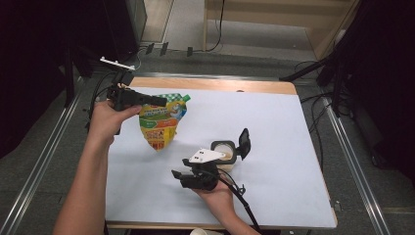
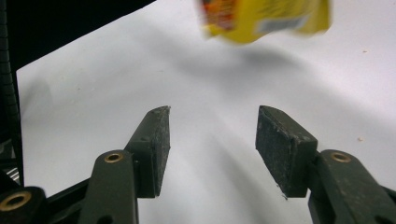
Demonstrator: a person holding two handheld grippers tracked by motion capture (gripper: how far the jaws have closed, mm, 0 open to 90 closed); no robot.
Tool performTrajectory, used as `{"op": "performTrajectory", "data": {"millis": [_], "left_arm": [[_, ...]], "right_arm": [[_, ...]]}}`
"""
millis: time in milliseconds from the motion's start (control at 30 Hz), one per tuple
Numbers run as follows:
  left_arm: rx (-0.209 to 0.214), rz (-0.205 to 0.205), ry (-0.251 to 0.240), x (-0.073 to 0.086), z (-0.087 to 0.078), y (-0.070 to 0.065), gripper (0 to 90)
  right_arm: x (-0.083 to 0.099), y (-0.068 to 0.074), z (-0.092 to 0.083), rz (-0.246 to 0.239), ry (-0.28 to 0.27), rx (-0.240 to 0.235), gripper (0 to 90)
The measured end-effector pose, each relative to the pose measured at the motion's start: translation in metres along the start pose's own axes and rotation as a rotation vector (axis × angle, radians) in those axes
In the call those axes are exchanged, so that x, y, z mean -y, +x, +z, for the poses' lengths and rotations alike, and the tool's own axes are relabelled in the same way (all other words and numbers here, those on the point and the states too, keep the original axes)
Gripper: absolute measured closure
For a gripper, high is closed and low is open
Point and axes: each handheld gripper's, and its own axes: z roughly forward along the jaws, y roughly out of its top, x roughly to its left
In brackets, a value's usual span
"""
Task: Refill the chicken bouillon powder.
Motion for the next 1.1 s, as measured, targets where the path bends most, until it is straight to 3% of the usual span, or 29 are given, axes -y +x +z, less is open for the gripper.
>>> {"op": "performTrajectory", "data": {"millis": [100,167,200,233,300,367,433,500,633,900,1100], "left_arm": [[-0.077,-0.001,-0.043,0.000,0.004,0.011,90.0],[-0.098,-0.003,-0.065,0.001,0.005,0.020,90.0],[-0.143,0.000,-0.072,0.003,0.006,0.023,90.0],[-0.153,-0.002,-0.062,0.004,0.007,0.027,90.0],[-0.106,-0.014,-0.092,0.006,0.006,0.032,90.0],[-0.116,-0.003,-0.100,0.006,0.006,0.032,89.3],[-0.137,0.011,-0.069,0.007,0.008,0.029,82.7],[-0.175,0.052,-0.046,0.007,0.011,0.024,81.5],[-0.152,0.062,-0.020,0.009,0.014,0.020,76.5],[-0.131,0.079,-0.027,0.010,0.015,0.013,63.5],[-0.129,0.080,-0.025,0.011,0.015,0.010,60.3]], "right_arm": [[0.001,0.001,-0.001,-0.004,0.004,-0.004,46.4],[0.001,0.001,-0.002,-0.002,0.005,0.000,46.3],[0.001,0.001,-0.003,-0.003,0.002,0.000,46.4],[0.001,0.001,-0.004,-0.002,0.000,0.002,46.4],[0.001,0.000,-0.005,0.000,-0.003,0.004,46.4],[0.000,-0.001,-0.006,0.005,-0.005,0.003,46.4],[0.000,-0.001,-0.006,0.005,-0.003,0.002,46.4],[0.000,0.000,-0.006,-0.001,-0.002,0.001,46.5],[-0.001,0.001,-0.006,-0.008,-0.003,-0.002,46.6],[-0.003,0.001,-0.008,0.002,0.006,-0.027,46.6],[-0.004,0.002,-0.008,0.002,0.022,-0.046,46.9]]}}
